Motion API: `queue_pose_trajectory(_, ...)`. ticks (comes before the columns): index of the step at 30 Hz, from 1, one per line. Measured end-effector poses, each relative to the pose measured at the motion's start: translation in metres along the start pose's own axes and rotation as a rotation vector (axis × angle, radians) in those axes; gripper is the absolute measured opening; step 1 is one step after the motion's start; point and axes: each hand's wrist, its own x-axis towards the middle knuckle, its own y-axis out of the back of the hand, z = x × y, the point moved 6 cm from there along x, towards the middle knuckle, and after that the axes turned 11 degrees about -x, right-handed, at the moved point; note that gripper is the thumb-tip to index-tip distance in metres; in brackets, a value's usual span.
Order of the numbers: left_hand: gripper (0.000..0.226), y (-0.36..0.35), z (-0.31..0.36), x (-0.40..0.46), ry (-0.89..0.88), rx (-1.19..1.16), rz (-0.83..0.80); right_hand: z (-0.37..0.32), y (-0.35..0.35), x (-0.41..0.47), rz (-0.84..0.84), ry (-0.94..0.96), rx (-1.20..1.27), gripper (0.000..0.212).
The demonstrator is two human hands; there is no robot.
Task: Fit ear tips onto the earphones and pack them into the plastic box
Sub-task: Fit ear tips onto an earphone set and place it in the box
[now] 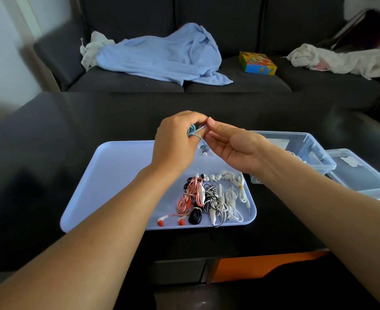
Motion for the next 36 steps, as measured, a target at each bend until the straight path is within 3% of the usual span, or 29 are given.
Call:
queue_pose_trajectory(7, 0.014, -0.001, 0.001, 0.002, 0.027, 0.000, 0.006, -0.007, 0.002, -0.001, 0.026, 0.027, -0.067, 0.009)
queue_pose_trajectory(10, 0.011, -0.007, -0.005, -0.001, 0.136, -0.033, -0.042, -0.004, 0.008, 0.000, 0.056, 0.047, -0.174, 0.009)
queue_pose_trajectory(12, 0.008, -0.012, -0.012, -0.003, 0.352, -0.180, -0.042, -0.006, 0.014, -0.003, 0.056, 0.086, -0.283, 0.020)
queue_pose_trajectory(16, 0.008, -0.027, -0.022, -0.019, 1.038, -0.756, -0.074, -0.029, 0.025, -0.018, 0.042, 0.328, -0.681, 0.045)
queue_pose_trajectory(18, 0.007, -0.034, -0.017, -0.025, 1.169, -0.923, -0.187, -0.037, 0.027, -0.023, 0.019, 0.454, -0.909, 0.053)
queue_pose_trajectory(24, 0.015, -0.044, -0.008, -0.034, 1.244, -1.034, -0.359, -0.038, 0.031, -0.030, -0.061, 0.545, -1.014, 0.025)
queue_pose_trajectory(31, 0.009, -0.056, -0.003, -0.028, 1.243, -0.977, -0.347, -0.044, 0.042, -0.041, -0.011, 0.571, -0.982, 0.019)
queue_pose_trajectory(36, 0.018, -0.076, 0.012, -0.023, 1.258, -1.085, -0.382, -0.054, 0.058, -0.053, 0.133, 0.681, -1.138, 0.018)
